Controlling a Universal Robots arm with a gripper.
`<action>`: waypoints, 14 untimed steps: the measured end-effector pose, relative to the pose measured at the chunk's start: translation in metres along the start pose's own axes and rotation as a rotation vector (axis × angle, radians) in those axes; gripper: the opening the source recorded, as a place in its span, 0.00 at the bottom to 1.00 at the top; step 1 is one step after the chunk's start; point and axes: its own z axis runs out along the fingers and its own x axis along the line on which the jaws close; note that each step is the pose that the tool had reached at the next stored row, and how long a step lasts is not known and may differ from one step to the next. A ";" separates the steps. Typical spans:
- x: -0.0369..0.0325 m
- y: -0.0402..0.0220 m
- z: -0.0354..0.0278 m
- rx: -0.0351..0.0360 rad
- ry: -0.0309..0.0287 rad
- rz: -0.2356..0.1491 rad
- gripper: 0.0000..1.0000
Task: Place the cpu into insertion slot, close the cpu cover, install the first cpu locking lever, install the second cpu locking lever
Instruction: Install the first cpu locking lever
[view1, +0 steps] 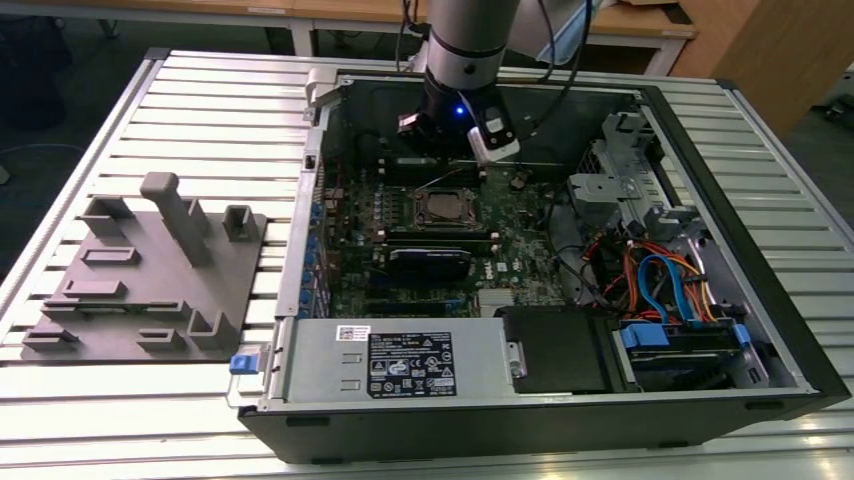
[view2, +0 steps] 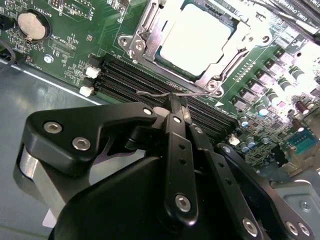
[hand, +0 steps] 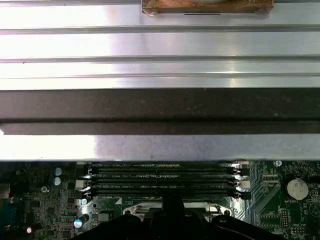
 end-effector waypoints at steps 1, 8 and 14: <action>0.0000 0.0000 0.0000 0.0048 -0.0001 0.000 0.11; -0.0001 0.0006 0.0005 0.0080 -0.0002 0.000 0.11; -0.0019 0.0018 0.0017 0.0078 -0.0003 0.000 0.11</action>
